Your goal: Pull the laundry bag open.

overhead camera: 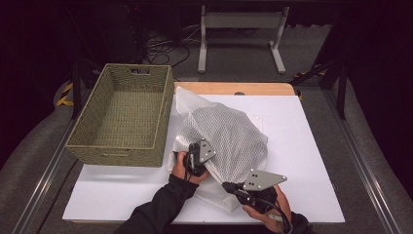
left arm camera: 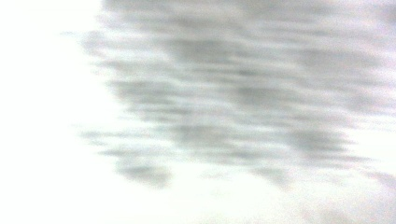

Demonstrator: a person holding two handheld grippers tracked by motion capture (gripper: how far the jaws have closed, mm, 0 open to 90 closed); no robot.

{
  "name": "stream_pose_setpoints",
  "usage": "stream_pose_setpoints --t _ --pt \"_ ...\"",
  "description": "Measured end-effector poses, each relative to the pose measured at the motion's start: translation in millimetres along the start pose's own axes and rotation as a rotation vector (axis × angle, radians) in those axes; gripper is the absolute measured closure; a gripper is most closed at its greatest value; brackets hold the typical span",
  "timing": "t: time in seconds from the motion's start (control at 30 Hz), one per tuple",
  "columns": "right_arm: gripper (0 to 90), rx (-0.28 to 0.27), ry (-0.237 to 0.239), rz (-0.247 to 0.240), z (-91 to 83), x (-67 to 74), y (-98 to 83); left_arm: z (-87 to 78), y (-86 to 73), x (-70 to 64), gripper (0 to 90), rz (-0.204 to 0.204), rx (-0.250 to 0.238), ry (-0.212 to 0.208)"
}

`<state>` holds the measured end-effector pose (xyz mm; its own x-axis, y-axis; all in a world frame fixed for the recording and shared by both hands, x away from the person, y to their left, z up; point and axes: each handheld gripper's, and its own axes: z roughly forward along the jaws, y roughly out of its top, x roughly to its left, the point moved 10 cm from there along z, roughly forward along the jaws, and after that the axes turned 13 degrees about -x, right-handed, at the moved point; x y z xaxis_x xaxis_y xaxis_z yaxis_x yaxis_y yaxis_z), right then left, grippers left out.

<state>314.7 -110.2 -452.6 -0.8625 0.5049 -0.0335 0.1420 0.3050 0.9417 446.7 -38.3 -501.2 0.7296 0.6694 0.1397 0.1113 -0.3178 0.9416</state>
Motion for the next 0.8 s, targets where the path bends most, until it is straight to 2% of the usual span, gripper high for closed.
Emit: stream_pose_setpoints --t 0.03,0.13,0.17,0.2,0.27,0.3,0.33,0.37,0.47,0.53,0.57,0.6,0.67,0.7,0.77,0.8 --pt "89.8 0.000 0.000 0.000 0.0 0.0 0.0 0.0 0.0 0.0 80.1 0.000 0.000 0.000" --pt "89.9 0.010 0.023 -0.002 -3.6 4.6 -1.1 -0.2 7.0 21.6 80.5 -0.042 -0.058 0.076" --pt "90.0 0.020 0.026 -0.009 -4.6 5.8 -3.2 1.0 7.3 26.8 80.6 -0.071 -0.073 0.090" --pt "90.0 0.026 0.023 -0.014 -5.8 5.8 -5.5 2.4 6.9 29.1 80.7 -0.064 -0.084 0.100" --pt "90.0 0.035 0.019 -0.013 -6.4 3.9 -8.0 4.5 4.7 28.6 80.6 -0.057 -0.074 0.097" --pt "90.0 0.044 0.011 -0.014 -6.7 0.8 -10.3 4.8 4.3 28.5 80.4 -0.068 -0.080 0.089" --pt "90.0 0.049 -0.012 -0.026 -7.0 -3.4 -12.3 3.8 4.3 27.9 79.8 -0.081 -0.083 0.080" --pt "89.9 0.054 -0.028 -0.036 -7.2 -6.4 -14.0 3.1 4.1 25.3 79.2 -0.084 -0.080 0.050" --pt "89.9 0.063 -0.049 -0.055 -8.2 -11.7 -16.3 -3.0 0.8 18.9 75.0 -0.066 -0.064 -0.014" --pt "89.9 0.060 -0.064 -0.057 -10.4 -16.2 -15.7 -9.6 -1.1 12.7 69.3 -0.080 -0.043 -0.084" --pt "89.9 0.055 -0.072 -0.054 -12.4 -18.1 -14.5 -13.6 -0.8 9.7 65.0 -0.082 -0.035 -0.106" --pt "89.9 0.047 -0.078 -0.053 -15.0 -20.2 -12.4 -17.3 0.2 8.9 62.8 -0.069 -0.035 -0.110" --pt "89.9 0.026 -0.096 -0.046 -21.4 -25.2 -7.9 -30.6 2.2 3.6 55.4 -0.040 -0.020 -0.167" --pt "89.9 0.026 -0.096 -0.046 -21.4 -25.2 -7.9 -30.6 2.2 3.6 54.3 -0.040 -0.020 -0.167" --pt "89.9 0.002 -0.117 -0.036 -29.6 -32.1 -3.3 -43.3 2.7 -1.0 52.2 -0.027 0.004 -0.212" --pt "89.9 -0.008 -0.127 -0.030 -32.9 -34.4 -1.5 -51.1 3.4 -2.4 49.2 -0.018 -0.003 -0.215"
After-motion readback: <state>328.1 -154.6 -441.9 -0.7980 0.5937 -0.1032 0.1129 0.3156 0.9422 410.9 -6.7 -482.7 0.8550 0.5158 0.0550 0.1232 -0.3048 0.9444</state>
